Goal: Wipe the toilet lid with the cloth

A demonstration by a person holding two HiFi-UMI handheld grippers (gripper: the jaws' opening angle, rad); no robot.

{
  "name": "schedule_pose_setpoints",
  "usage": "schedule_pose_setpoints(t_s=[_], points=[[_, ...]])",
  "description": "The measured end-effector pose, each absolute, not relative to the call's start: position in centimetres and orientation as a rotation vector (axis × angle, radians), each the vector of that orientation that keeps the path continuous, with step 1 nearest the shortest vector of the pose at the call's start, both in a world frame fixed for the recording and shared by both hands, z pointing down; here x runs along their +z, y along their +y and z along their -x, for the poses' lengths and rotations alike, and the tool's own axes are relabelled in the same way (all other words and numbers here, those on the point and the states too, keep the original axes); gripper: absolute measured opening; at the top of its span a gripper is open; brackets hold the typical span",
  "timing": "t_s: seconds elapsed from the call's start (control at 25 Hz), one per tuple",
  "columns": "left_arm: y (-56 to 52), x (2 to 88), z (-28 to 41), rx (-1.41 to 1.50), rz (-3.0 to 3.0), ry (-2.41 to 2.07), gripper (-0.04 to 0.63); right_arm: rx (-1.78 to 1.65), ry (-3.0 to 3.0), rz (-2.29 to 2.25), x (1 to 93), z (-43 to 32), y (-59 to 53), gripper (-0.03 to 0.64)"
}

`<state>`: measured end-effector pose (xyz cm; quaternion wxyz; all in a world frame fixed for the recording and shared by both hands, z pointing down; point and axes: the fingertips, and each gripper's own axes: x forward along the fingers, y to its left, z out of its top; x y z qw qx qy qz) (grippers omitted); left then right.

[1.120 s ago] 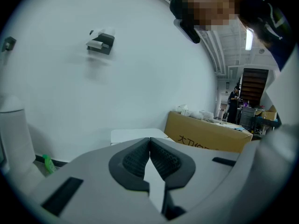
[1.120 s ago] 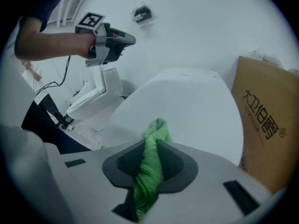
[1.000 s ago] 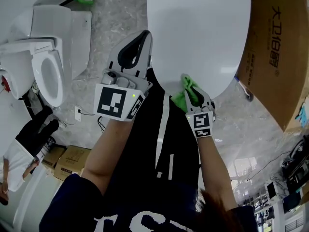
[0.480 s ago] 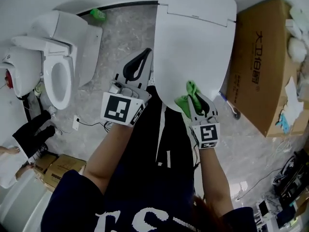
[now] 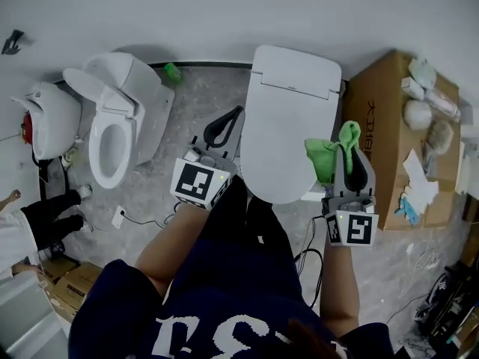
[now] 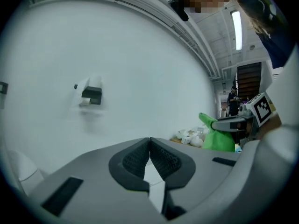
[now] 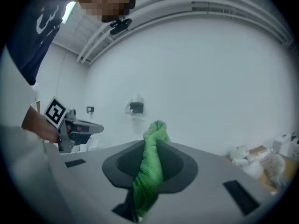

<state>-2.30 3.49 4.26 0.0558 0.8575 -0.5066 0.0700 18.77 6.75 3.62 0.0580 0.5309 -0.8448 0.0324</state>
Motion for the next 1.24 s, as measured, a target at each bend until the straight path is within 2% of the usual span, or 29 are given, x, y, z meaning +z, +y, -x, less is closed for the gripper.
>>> schedule_pose_setpoints(t_s=[0.24,0.44,1.24], points=[[4.7,-3.2,2.3,0.181,-2.626,-1.576,0.021,-0.129,-2.603,-1.772,-8.3,-21.3,7.5,0.083],[5.6,-7.2,2.5,0.156,-2.626,-1.628,0.021,-0.199,-2.636,-1.824,-13.1,-22.8,9.0,0.083],[7.0,-12.0,0.0,0.090,-2.697,-1.652,0.021,-0.307,-2.633,-1.880,-17.1,-25.2,9.9,0.083]])
